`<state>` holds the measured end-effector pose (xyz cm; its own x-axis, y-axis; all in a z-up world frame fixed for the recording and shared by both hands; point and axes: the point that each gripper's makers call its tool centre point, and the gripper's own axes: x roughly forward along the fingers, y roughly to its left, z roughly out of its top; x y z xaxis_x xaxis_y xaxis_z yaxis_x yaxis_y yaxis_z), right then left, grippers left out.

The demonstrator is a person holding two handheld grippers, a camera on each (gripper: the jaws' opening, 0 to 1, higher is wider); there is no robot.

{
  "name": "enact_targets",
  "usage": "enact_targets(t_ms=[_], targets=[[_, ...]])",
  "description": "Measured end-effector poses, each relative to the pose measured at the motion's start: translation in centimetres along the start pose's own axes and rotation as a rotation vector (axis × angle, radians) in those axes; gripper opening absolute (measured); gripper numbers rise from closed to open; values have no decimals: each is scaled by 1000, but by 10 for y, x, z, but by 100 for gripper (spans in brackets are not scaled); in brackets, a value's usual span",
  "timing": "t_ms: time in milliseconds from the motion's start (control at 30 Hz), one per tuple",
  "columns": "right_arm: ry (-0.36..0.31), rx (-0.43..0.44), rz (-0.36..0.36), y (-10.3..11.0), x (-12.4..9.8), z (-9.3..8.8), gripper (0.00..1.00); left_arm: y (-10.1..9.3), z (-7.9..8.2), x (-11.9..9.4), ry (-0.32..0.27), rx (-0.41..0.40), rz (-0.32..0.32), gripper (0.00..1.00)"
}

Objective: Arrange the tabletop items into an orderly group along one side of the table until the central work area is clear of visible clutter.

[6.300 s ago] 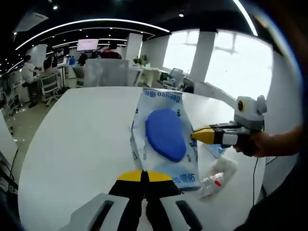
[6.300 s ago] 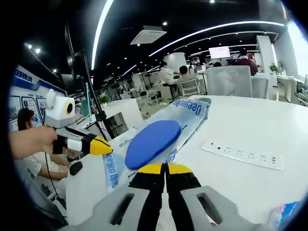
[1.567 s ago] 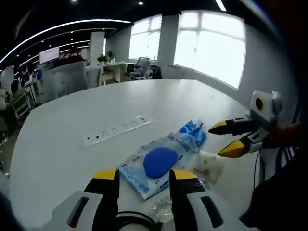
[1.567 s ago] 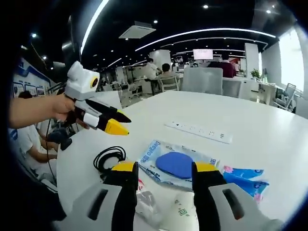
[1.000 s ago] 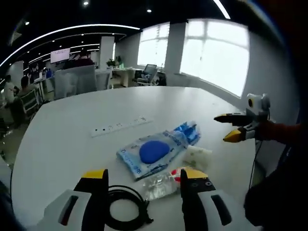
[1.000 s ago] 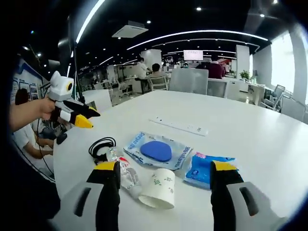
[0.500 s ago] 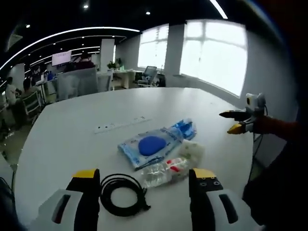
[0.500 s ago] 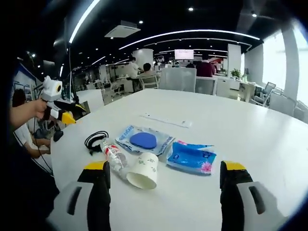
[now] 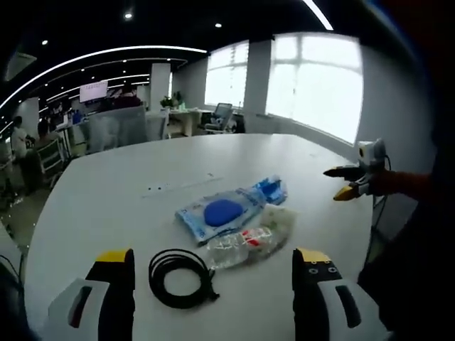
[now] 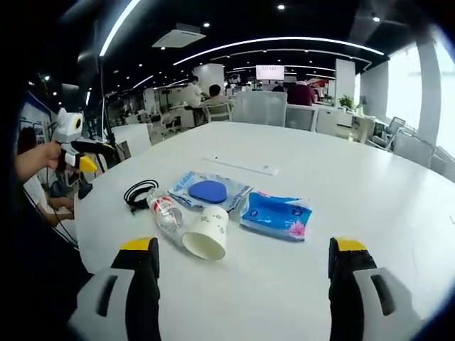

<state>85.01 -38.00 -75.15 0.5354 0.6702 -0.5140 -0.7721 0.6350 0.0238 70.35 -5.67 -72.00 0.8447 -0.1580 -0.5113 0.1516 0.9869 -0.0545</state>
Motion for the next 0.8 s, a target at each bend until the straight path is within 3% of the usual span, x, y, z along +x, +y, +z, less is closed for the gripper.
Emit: enact_targets(t_ms=[167, 533, 800], targets=[[10, -8, 14, 2, 4, -7, 90, -2, -2, -2, 5, 8, -10, 98], [55, -57, 59, 14, 28, -26, 76, -12, -5, -8, 8, 8, -42, 100], [57, -85, 67, 11, 49, -34, 49, -15, -12, -13, 31, 16, -39, 100]])
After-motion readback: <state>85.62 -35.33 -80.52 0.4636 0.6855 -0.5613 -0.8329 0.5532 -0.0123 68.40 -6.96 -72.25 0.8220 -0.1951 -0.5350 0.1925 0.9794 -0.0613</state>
